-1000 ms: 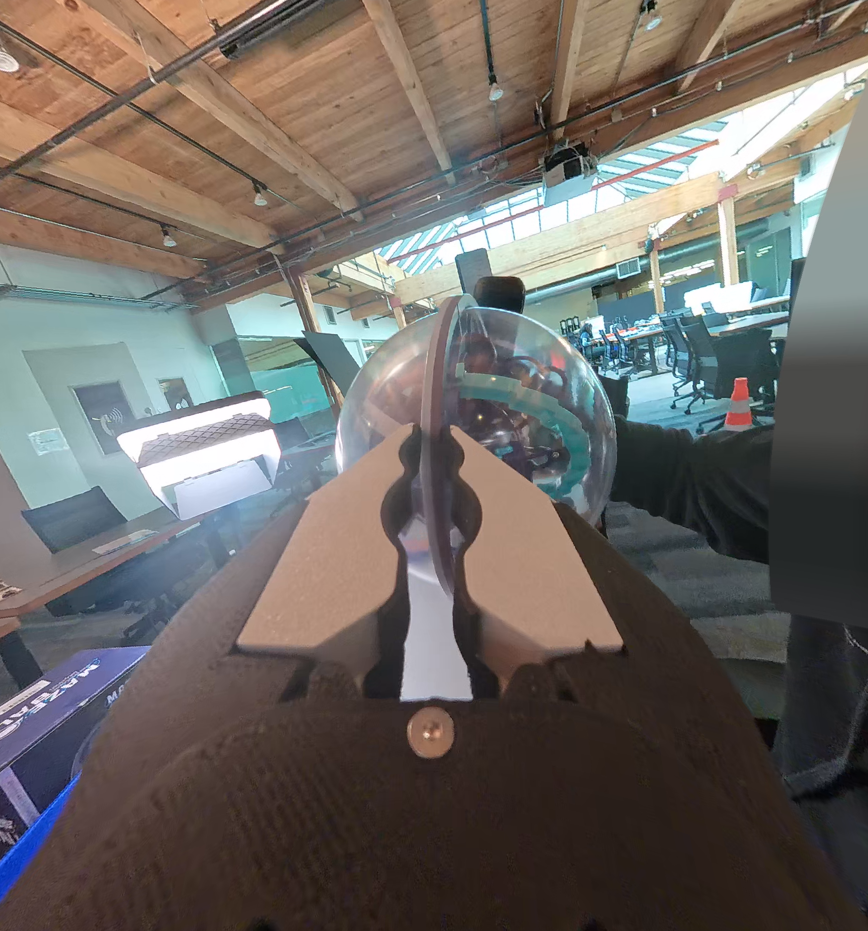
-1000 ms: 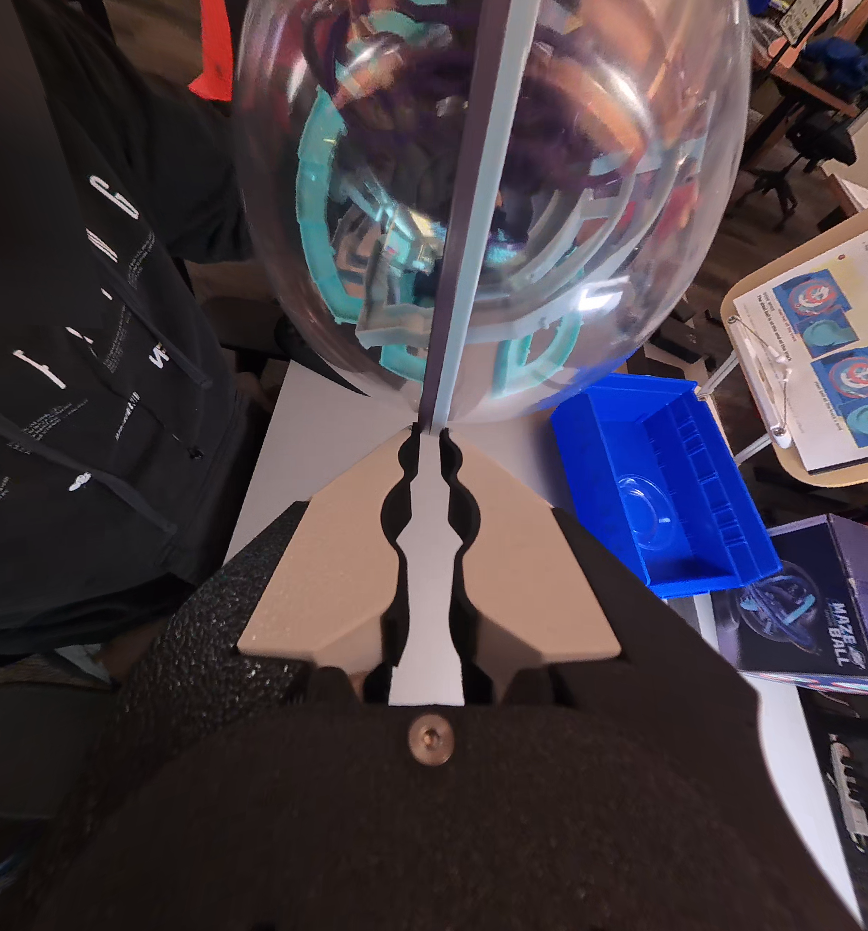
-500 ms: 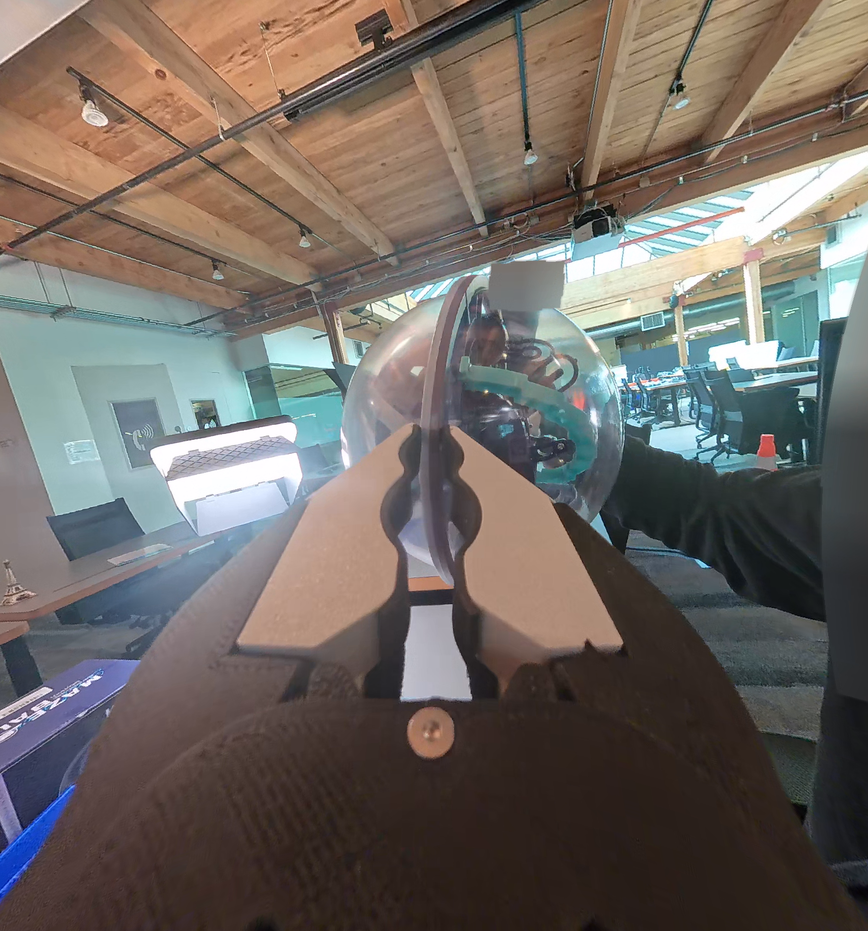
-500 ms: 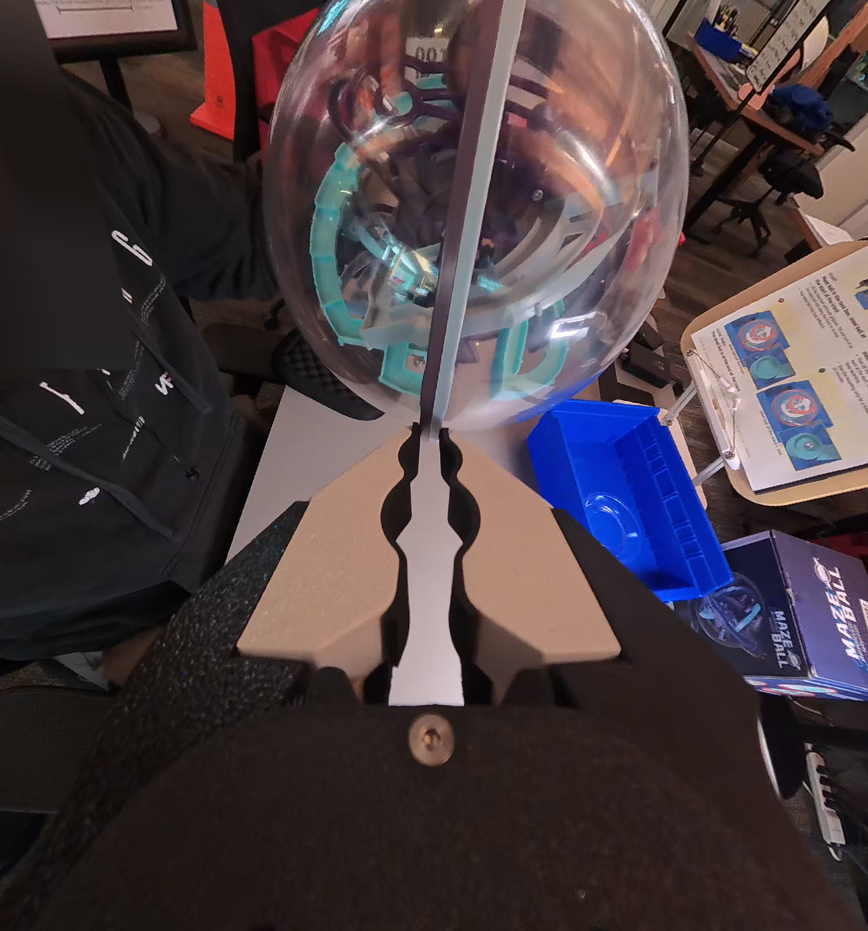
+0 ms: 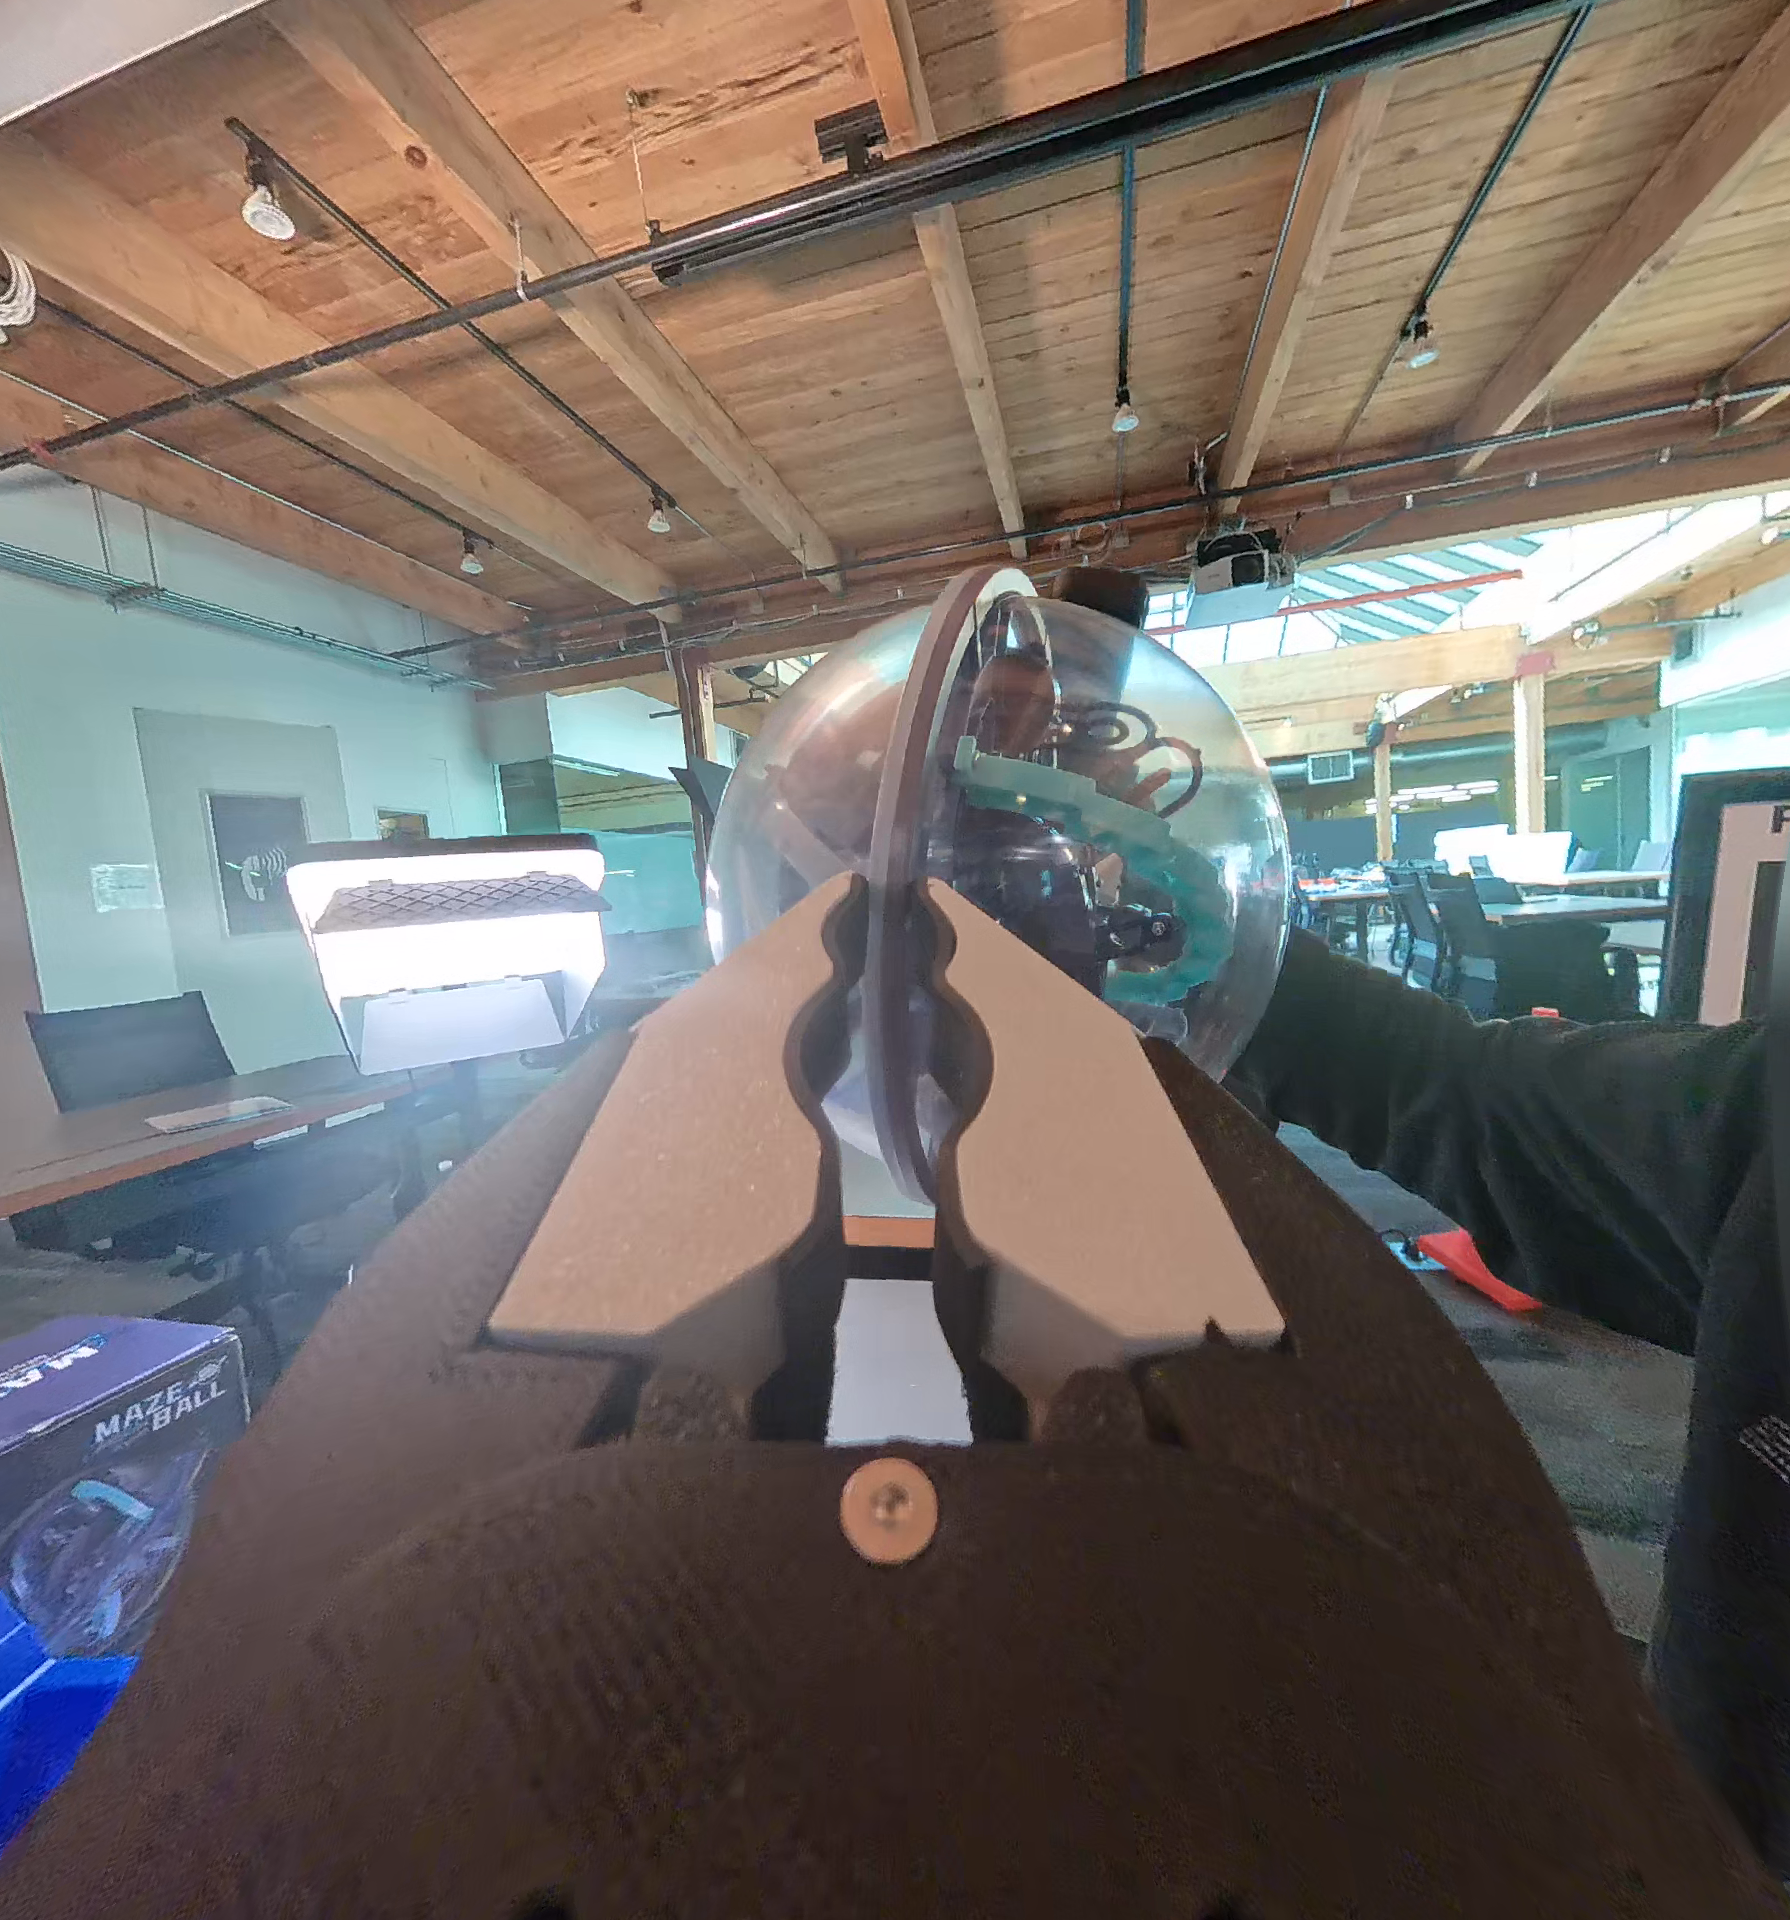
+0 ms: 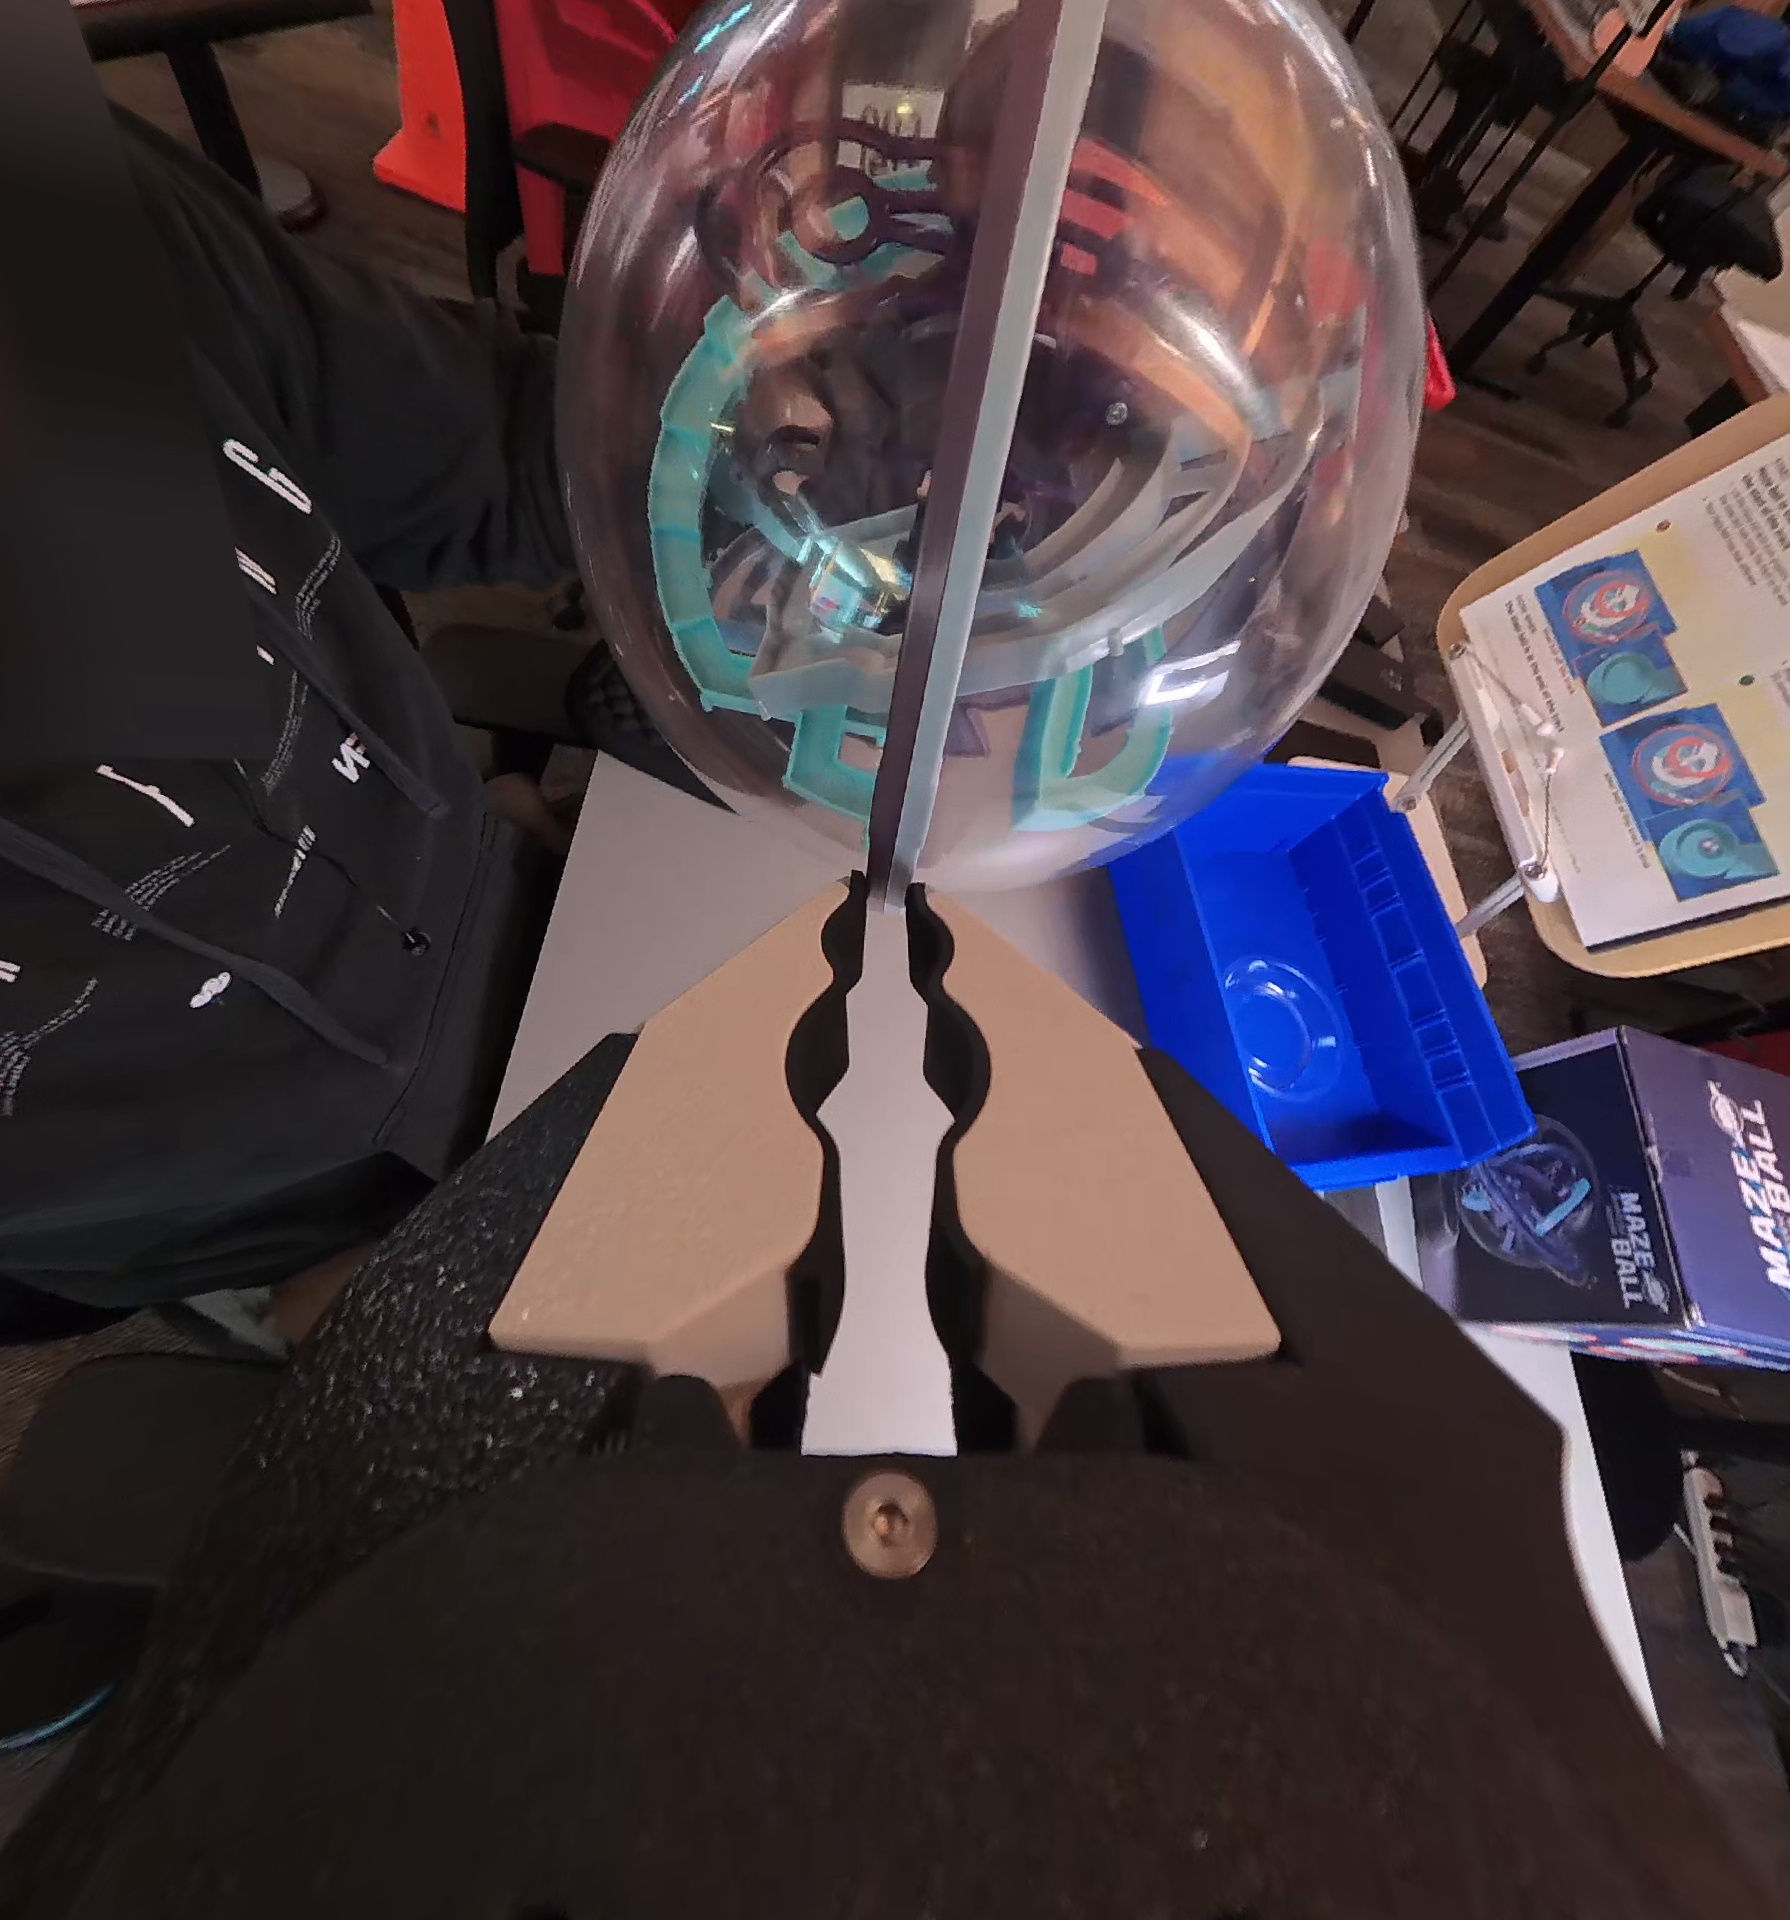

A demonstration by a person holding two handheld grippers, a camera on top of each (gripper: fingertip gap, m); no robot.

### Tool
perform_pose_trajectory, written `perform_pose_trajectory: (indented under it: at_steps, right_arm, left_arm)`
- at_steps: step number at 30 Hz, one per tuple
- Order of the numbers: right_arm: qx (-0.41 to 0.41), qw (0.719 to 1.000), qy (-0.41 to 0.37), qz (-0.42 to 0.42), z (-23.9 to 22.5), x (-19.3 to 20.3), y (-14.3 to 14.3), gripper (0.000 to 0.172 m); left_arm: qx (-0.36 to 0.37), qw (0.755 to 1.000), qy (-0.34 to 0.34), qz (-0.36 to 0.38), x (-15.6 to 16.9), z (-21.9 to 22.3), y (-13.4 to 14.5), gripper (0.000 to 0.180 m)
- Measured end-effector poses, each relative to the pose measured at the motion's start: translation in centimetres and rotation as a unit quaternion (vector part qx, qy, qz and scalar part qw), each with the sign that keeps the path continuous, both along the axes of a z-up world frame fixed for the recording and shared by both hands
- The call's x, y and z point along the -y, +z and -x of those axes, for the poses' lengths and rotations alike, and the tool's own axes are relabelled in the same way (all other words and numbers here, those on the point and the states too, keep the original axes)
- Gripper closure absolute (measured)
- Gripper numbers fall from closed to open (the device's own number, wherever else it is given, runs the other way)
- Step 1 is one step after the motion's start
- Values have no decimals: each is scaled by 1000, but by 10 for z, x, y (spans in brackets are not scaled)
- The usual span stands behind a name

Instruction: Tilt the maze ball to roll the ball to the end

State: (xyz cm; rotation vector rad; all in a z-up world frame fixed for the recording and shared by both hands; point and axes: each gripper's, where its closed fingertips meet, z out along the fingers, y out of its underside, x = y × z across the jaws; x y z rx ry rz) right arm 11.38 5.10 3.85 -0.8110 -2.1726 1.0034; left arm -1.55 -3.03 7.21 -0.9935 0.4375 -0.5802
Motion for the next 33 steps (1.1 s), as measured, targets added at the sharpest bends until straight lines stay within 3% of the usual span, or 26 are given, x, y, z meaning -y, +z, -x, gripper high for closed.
perform_pose_trajectory:
  at_steps: [10, 16, 23, 29, 33]
  right_arm:
    - [36, 999, -9, -1, -1, -2, -6, 167]
    - [74, 996, -8, 40, 1, -3, -31, 167]
    - [159, 975, -6, 158, 3, -11, -104, 167]
    - [237, 916, 0, 324, 3, -11, -195, 167]
    - [278, 879, 10, 387, 4, -5, -243, 167]
  left_arm:
    - [49, 999, 1, 11, -9, 5, -19, 175]
    - [93, 993, 2, 70, -20, 13, -42, 176]
    - [157, 967, -11, 201, -44, 21, -108, 176]
    - [226, 915, -21, 334, -55, 25, -200, 176]
    - [269, 875, -27, 401, -51, 27, -252, 176]
